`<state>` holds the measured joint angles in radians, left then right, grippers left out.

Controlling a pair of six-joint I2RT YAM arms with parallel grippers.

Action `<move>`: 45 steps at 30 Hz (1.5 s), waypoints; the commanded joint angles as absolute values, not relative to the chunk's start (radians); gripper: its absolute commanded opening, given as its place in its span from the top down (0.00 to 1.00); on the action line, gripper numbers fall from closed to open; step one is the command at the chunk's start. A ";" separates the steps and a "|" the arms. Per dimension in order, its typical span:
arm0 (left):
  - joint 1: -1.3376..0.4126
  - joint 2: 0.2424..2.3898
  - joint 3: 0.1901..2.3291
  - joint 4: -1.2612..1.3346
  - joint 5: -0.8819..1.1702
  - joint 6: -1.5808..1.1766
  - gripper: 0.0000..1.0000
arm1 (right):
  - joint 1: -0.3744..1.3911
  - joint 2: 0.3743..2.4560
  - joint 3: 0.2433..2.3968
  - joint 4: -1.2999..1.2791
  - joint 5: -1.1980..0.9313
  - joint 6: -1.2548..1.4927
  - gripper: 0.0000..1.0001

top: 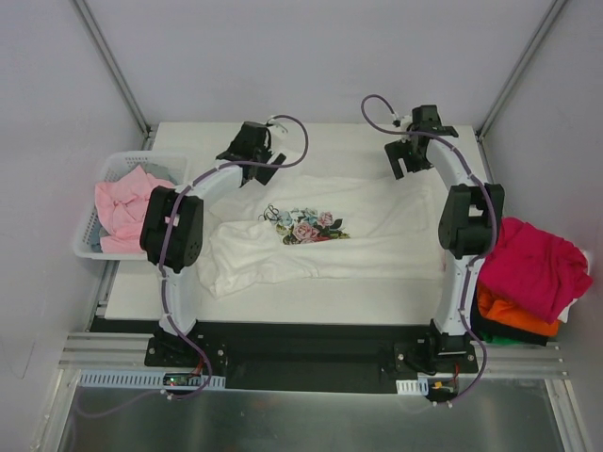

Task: Fold and stack the t-shirts
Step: Fold the tshirt

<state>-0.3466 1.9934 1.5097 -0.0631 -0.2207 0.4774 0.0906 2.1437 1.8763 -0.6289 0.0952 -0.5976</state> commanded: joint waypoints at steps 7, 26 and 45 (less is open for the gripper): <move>-0.327 2.063 1.715 -0.100 -0.204 0.414 0.01 | 0.018 2.226 2.069 -0.773 -0.054 -0.520 0.02; -0.275 2.463 2.232 -0.239 -0.092 0.399 0.01 | 0.003 2.206 2.008 -0.779 -0.135 -0.509 0.03; -0.221 2.566 2.348 -0.275 0.060 0.339 0.17 | 0.003 2.138 1.928 -0.781 -0.160 -0.526 0.01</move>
<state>-0.2192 2.5362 2.3024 -0.2501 -0.0063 0.3698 -0.0006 2.2318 1.9324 -0.7689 -0.1215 -0.5251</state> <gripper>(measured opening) 0.841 0.984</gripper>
